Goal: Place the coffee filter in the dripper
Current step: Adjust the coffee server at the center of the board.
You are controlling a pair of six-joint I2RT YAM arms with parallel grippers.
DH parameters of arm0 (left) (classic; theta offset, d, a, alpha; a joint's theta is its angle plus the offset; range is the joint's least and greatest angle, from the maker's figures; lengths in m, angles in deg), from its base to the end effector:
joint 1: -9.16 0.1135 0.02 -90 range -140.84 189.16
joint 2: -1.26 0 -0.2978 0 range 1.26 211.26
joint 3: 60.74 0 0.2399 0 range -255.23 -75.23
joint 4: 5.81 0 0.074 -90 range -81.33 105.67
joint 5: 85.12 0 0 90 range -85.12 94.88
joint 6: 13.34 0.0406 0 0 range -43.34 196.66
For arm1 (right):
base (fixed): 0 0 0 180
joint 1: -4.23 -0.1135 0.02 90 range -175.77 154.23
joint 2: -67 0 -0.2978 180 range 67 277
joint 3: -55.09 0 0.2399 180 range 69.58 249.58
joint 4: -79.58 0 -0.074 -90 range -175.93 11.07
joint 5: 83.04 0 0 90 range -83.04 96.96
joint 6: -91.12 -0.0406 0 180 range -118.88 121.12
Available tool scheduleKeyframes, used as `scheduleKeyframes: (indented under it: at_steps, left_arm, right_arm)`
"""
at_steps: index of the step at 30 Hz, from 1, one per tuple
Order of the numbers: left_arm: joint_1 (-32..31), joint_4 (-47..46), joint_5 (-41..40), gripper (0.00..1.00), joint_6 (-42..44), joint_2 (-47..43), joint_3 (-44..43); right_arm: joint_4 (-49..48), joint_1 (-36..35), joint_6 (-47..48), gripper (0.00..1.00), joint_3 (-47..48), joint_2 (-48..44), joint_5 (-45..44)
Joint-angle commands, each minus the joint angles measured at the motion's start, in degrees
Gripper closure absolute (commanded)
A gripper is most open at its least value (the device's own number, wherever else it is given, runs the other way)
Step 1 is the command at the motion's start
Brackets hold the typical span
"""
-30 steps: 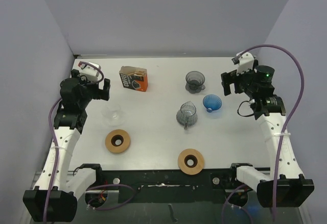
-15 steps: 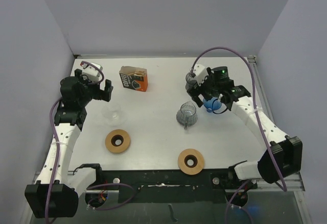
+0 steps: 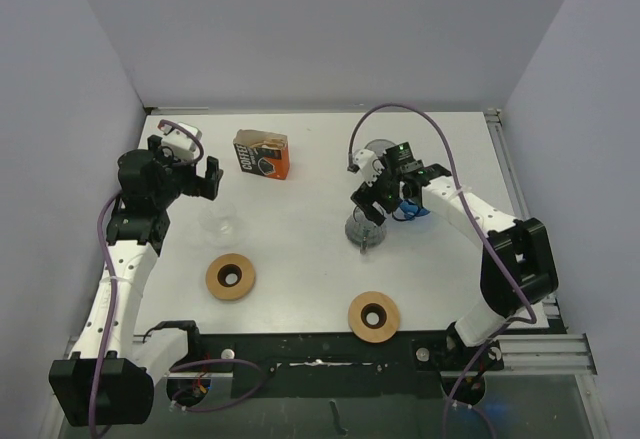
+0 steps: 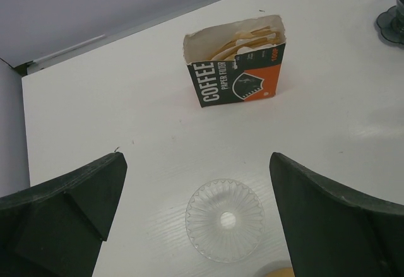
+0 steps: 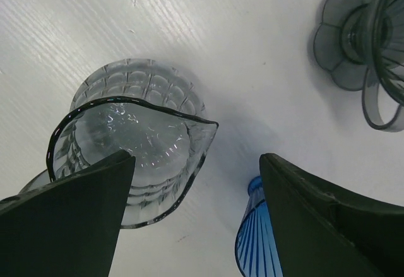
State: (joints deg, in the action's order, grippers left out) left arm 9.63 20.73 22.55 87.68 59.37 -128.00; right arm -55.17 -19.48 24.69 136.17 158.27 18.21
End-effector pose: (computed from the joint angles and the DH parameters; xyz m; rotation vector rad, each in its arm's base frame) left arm 0.2072 -0.0106 0.3708 0.3805 1.8230 -0.1501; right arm 0.2965 0.1389 0.2751 -1.0847 2.2849 0.2500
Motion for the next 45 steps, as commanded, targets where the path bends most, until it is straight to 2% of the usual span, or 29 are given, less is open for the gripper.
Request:
scheduleKeyframes:
  at_steps: [1, 7, 14, 22, 31, 35, 39, 45]
  left_arm:
    - [0.3, -1.2, 1.7, 0.03, 0.3, 0.1, -0.9]
    - [0.3, -1.4, 2.5, 0.03, 0.3, 0.5, -0.8]
    - [0.3, -1.4, 2.8, 0.03, 0.3, 0.6, -0.7]
    - [0.7, -1.5, 3.1, 0.03, 0.5, 0.7, -0.2]
    - [2.3, -2.1, 4.6, 0.03, 0.5, 1.3, 1.0]
    - [2.3, -0.7, 6.2, 0.03, 2.6, 2.1, 1.2]
    - [0.8, 4.6, 7.7, 0.03, 8.2, 3.0, 0.9]
    - [-2.7, 19.3, 7.5, 0.03, 24.0, 4.0, 0.7]
  right_arm:
    - [0.9, -0.1, -0.1, 0.21, 1.1, 1.3, 1.2]
    - [2.2, 0.0, -0.7, 0.39, 1.0, 2.7, 3.4]
    - [3.3, -0.2, -2.4, 0.54, 1.8, 3.7, 8.3]
    - [1.5, -2.3, -5.9, 0.60, 1.7, 3.5, 12.5]
    - [-1.7, -8.4, -8.7, 0.60, 3.0, 4.8, 15.3]
    - [-1.5, -9.8, -7.8, 0.57, 4.6, 5.3, 16.4]
    - [-1.1, -9.2, -4.8, 0.43, 4.9, 2.7, 15.2]
    - [1.5, -5.2, 0.3, 0.28, 4.6, -4.2, 15.6]
